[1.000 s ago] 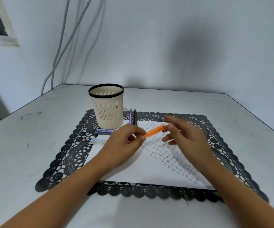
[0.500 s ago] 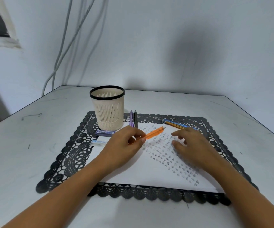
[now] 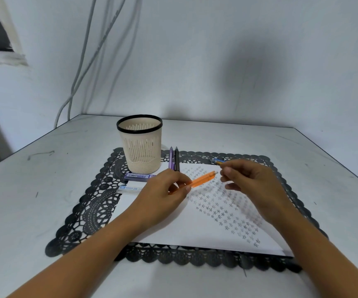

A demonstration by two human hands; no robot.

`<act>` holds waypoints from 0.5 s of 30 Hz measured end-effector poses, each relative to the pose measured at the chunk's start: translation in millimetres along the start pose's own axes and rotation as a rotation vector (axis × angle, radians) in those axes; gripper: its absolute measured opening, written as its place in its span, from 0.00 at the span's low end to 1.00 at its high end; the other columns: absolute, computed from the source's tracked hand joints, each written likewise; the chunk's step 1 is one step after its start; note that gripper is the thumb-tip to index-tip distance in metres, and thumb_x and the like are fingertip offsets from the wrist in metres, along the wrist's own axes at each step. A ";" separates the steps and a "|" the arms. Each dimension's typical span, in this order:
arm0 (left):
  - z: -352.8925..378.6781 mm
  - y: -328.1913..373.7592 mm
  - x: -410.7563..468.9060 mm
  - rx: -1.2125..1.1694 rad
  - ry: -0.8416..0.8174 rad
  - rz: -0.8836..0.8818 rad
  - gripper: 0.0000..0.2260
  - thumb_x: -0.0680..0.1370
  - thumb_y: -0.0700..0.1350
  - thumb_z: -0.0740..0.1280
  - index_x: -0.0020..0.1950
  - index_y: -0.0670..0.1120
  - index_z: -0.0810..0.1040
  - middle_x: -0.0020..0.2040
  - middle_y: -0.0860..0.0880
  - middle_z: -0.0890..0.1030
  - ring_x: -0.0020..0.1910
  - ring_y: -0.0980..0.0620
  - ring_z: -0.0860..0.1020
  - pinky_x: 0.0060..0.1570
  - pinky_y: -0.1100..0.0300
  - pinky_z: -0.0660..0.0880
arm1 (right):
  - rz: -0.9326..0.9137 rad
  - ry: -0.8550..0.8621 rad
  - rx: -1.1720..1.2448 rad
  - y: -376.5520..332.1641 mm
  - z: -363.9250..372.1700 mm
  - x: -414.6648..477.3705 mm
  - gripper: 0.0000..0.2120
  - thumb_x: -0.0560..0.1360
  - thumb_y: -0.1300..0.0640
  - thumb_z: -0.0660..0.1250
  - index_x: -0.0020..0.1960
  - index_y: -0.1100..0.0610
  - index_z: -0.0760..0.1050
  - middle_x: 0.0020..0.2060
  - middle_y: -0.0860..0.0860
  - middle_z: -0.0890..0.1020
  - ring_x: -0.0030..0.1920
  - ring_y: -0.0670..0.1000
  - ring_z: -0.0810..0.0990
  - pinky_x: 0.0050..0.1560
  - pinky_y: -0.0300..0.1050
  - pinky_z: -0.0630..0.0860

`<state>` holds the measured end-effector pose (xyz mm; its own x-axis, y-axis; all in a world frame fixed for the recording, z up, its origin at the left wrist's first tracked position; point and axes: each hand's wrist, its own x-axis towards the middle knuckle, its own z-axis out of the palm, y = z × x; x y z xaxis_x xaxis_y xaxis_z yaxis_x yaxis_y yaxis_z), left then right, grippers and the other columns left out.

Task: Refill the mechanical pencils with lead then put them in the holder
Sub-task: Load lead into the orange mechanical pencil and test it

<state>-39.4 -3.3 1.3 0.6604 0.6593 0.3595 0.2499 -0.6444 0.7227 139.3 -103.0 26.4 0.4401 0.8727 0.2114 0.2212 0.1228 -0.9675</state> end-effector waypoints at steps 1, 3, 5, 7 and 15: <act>0.2 0.0 0.1 0.006 0.000 0.007 0.07 0.75 0.45 0.66 0.44 0.59 0.74 0.44 0.55 0.77 0.40 0.60 0.73 0.40 0.72 0.68 | -0.009 -0.003 0.018 -1.1 1.3 -1.0 0.07 0.73 0.64 0.66 0.46 0.54 0.81 0.37 0.52 0.84 0.40 0.48 0.83 0.43 0.40 0.81; 0.5 0.0 -0.2 0.008 -0.001 0.017 0.07 0.75 0.45 0.66 0.44 0.58 0.74 0.43 0.55 0.77 0.41 0.61 0.73 0.39 0.73 0.67 | -0.018 -0.020 0.015 -1.6 4.1 -2.7 0.07 0.73 0.65 0.66 0.45 0.55 0.81 0.37 0.52 0.84 0.40 0.48 0.83 0.42 0.40 0.80; 0.7 0.2 -0.5 0.004 -0.001 0.020 0.07 0.75 0.44 0.66 0.44 0.58 0.74 0.43 0.55 0.76 0.40 0.61 0.72 0.39 0.73 0.67 | -0.024 -0.035 0.015 -1.3 6.4 -4.0 0.08 0.72 0.65 0.67 0.44 0.54 0.81 0.36 0.51 0.84 0.40 0.48 0.83 0.42 0.41 0.80; 1.0 0.3 -0.6 0.009 0.002 0.023 0.06 0.75 0.44 0.66 0.44 0.57 0.75 0.43 0.55 0.76 0.40 0.61 0.72 0.39 0.72 0.67 | -0.025 -0.035 0.022 -1.1 7.0 -4.7 0.08 0.72 0.66 0.66 0.43 0.54 0.81 0.36 0.51 0.84 0.39 0.48 0.83 0.42 0.41 0.81; 1.5 -1.3 -1.0 0.034 0.010 0.074 0.04 0.75 0.44 0.66 0.47 0.52 0.78 0.43 0.53 0.76 0.42 0.59 0.73 0.40 0.72 0.68 | 0.038 -0.021 0.086 -0.7 8.3 -5.5 0.05 0.73 0.64 0.66 0.45 0.58 0.80 0.35 0.51 0.84 0.38 0.49 0.83 0.42 0.41 0.81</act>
<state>-39.3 -3.8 -0.8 0.6706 0.6133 0.4173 0.2250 -0.7042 0.6734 129.5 -104.0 24.8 0.4285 0.8869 0.1725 0.1291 0.1289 -0.9832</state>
